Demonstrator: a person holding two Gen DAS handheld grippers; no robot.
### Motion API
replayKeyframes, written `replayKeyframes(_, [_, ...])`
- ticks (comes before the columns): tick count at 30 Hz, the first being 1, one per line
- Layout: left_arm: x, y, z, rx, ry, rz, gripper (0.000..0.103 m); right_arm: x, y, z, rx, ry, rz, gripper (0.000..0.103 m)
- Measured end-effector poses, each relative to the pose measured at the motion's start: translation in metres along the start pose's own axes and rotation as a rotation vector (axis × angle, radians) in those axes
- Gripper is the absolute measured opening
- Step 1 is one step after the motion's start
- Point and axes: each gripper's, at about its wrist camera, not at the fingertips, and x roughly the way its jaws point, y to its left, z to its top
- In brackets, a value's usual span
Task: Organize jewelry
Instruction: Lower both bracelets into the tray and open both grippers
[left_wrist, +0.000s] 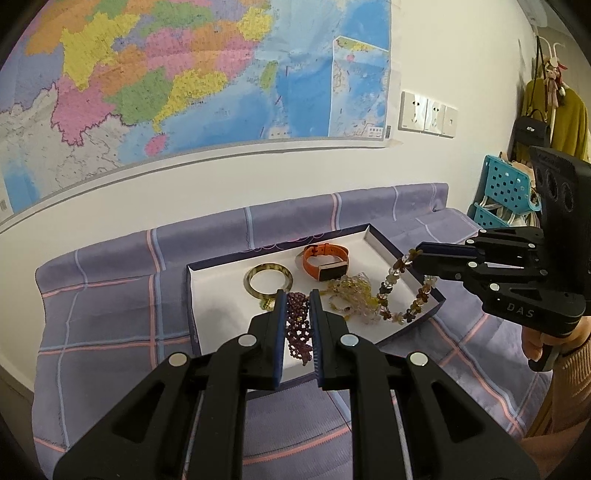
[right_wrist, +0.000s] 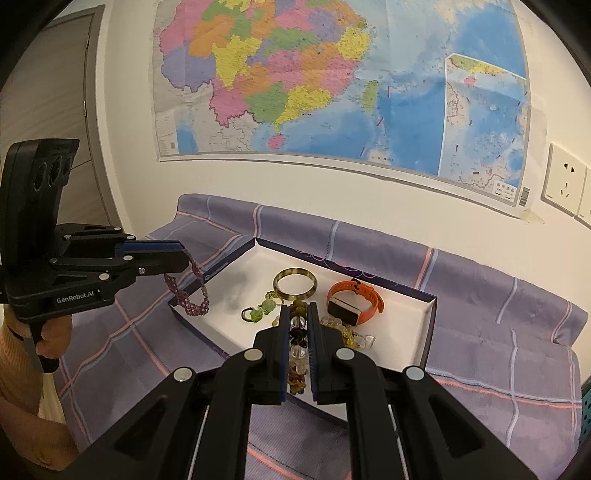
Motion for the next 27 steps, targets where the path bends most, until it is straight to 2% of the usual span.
replayKeyframes(27, [0.046, 0.003, 0.001, -0.031, 0.067, -0.017, 0.013, 0.033, -0.005, -0.005, 0.02, 0.047, 0.025, 0.007])
